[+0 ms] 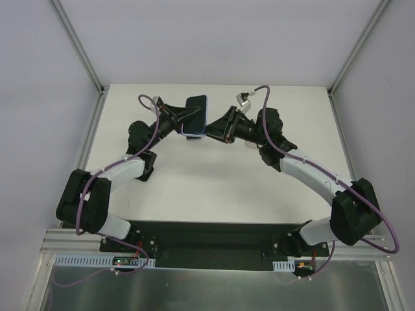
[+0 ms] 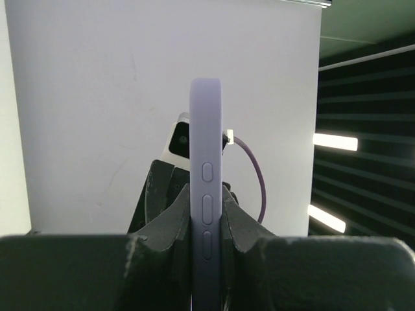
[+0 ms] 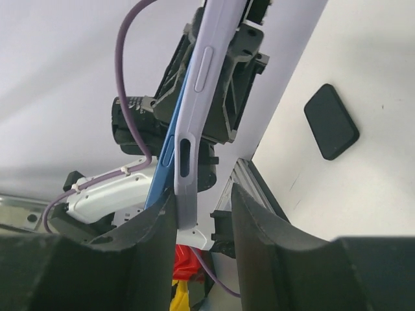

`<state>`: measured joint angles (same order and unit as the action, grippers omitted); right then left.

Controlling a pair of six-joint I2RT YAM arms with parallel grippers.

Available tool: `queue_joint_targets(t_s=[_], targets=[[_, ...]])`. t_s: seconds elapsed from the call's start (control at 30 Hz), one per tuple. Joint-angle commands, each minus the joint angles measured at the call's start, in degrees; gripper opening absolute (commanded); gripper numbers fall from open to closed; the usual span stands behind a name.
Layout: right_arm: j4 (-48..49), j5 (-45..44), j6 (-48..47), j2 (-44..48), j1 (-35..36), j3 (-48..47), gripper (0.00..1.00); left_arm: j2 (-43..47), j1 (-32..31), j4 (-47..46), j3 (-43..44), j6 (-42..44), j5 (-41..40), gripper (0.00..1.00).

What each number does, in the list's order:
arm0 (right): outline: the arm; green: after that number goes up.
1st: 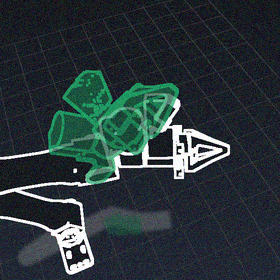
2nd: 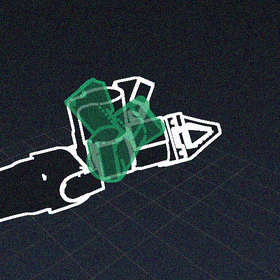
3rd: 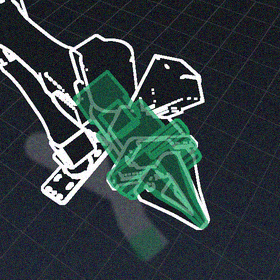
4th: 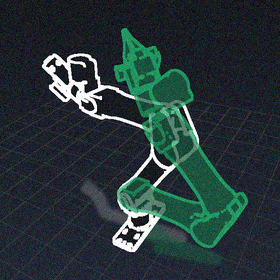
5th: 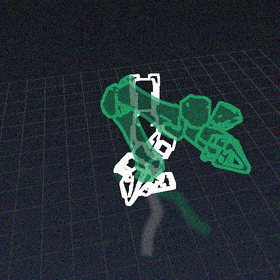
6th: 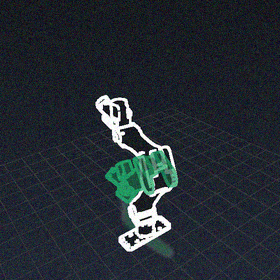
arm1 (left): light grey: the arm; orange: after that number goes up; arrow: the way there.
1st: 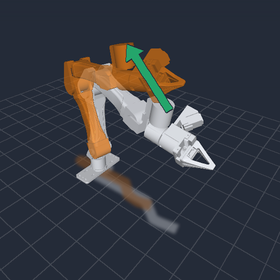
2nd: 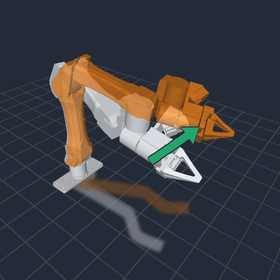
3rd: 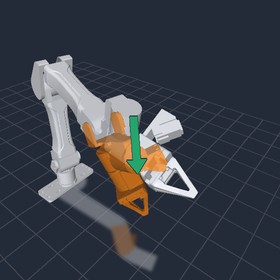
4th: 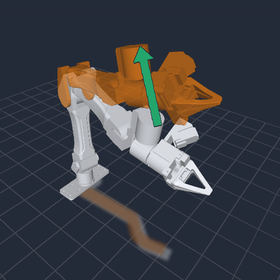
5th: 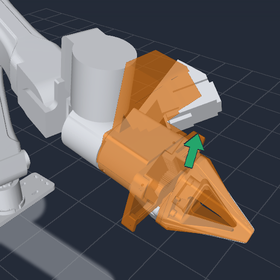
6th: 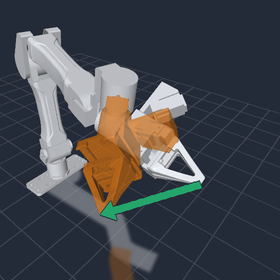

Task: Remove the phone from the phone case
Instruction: Remove the phone case from the phone.

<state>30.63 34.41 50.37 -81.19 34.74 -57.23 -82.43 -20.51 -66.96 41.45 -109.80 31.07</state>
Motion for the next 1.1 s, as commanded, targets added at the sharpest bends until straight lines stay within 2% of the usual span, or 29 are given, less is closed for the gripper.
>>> queue_joint_targets(t_s=[0.0,0.07,0.23,0.33,0.5,0.67,0.77,0.8,0.87,1.07], targets=[[-8.2,-16.7,1.5,-3.8,-0.3,-2.8,0.35,1.8,-5.2,-15.2,2.3,3.0,13.3,0.00],[-9.6,-19.0,2.5,-4.2,-0.1,-2.4,0.33,2.7,-5.3,-14.3,2.0,5.8,13.7,0.00],[-9.5,-23.9,4.7,-5.2,0.6,-2.5,0.34,6.1,-6.1,-6.2,0.4,15.7,13.8,0.00],[-5.7,-24.9,5.7,-7.1,0.9,-4.0,0.34,4.5,-7.1,-9.3,-0.8,14.3,13.6,0.00],[-6.4,-28.3,3.9,-8.5,0.9,-7.6,0.34,1.9,-8.8,-12.7,-2.0,12.7,12.9,0.00],[-6.0,-27.1,2.9,-11.4,1.6,-12.3,0.34,-0.2,-10.7,-14.9,-2.2,12.2,12.4,0.00],[-3.9,-24.1,1.8,-12.7,2.1,-14.0,0.27,-2.5,-10.9,-17.8,-2.3,10.0,12.2,0.00],[-3.3,-23.7,1.5,-12.6,2.2,-13.6,0.15,-3.4,-10.9,-19.2,-2.3,9.7,12.3,0.00],[-2.2,-23.3,1.0,-11.3,2.1,-11.5,0.01,-4.1,-10.9,-19.3,-2.3,9.8,12.6,0.00],[-8.1,-25.1,-4.8,-5.0,2.0,-7.3,0.01,-6.1,-10.8,-16.9,-1.0,11.7,15.3,0.00]])
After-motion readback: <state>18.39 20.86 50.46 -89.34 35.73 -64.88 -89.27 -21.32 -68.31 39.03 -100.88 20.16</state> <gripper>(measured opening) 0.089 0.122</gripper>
